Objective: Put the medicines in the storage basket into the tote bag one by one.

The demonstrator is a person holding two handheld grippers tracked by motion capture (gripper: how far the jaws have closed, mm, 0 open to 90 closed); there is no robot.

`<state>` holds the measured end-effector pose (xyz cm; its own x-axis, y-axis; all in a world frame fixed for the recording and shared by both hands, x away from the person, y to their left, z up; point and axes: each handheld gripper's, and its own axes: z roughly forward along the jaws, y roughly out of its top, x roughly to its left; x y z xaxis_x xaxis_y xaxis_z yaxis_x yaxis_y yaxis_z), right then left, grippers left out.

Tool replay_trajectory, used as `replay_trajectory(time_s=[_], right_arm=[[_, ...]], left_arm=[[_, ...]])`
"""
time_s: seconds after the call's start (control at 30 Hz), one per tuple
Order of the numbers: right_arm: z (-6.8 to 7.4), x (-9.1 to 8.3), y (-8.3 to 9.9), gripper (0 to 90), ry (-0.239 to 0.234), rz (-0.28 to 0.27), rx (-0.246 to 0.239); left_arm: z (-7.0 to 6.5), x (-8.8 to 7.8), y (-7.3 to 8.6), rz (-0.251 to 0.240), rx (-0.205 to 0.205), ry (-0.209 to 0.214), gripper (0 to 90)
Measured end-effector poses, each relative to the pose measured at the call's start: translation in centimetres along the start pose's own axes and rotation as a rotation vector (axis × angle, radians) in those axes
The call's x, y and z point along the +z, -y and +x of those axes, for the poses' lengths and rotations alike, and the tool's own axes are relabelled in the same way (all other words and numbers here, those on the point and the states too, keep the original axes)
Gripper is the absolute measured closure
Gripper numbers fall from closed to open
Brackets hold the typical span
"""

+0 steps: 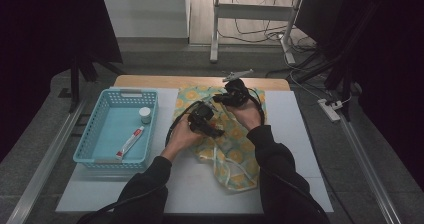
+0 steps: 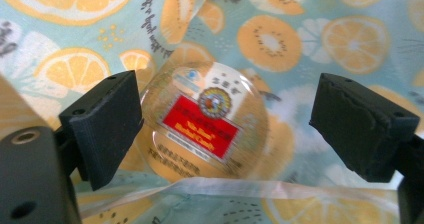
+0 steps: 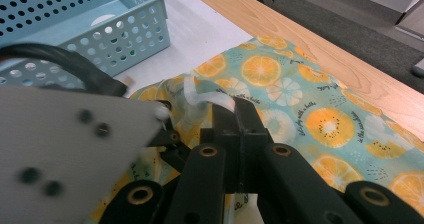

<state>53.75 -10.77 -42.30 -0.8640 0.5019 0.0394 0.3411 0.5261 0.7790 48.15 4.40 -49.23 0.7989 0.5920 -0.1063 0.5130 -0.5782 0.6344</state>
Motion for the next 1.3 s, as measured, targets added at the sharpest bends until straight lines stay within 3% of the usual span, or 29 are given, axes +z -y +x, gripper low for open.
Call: replay_trajectory(time_s=[0.17, 0.3, 0.63, 0.77, 1.07, 1.3], right_arm=[[0.3, 0.0, -0.1, 90.0, -0.009, 0.002, -0.006], [0.5, 0.0, 0.0, 90.0, -0.017, 0.001, -0.012], [0.6, -0.4, 0.1, 90.0, -0.026, -0.003, -0.011], [0.7, -0.4, 0.1, 89.9, -0.031, -0.003, -0.014], [0.8, -0.3, 0.4, 89.9, -0.033, 0.003, -0.016], [0.7, -0.4, 0.5, 89.9, -0.03, 0.003, -0.015]], left_arm=[[-0.3, -1.3, 0.3, -0.017, -0.008, 0.023, 11.7], [-0.6, -2.3, 0.6, -0.011, 0.004, 0.007, 11.1], [-1.4, -5.1, 2.0, -0.051, 0.002, 0.058, 5.4], [-1.5, -6.6, 2.8, -0.095, -0.028, 0.071, 2.6], [-0.8, -9.7, 5.0, -0.133, -0.048, 0.083, 2.3], [0.3, -11.9, 7.0, -0.159, -0.085, 0.066, 0.0]])
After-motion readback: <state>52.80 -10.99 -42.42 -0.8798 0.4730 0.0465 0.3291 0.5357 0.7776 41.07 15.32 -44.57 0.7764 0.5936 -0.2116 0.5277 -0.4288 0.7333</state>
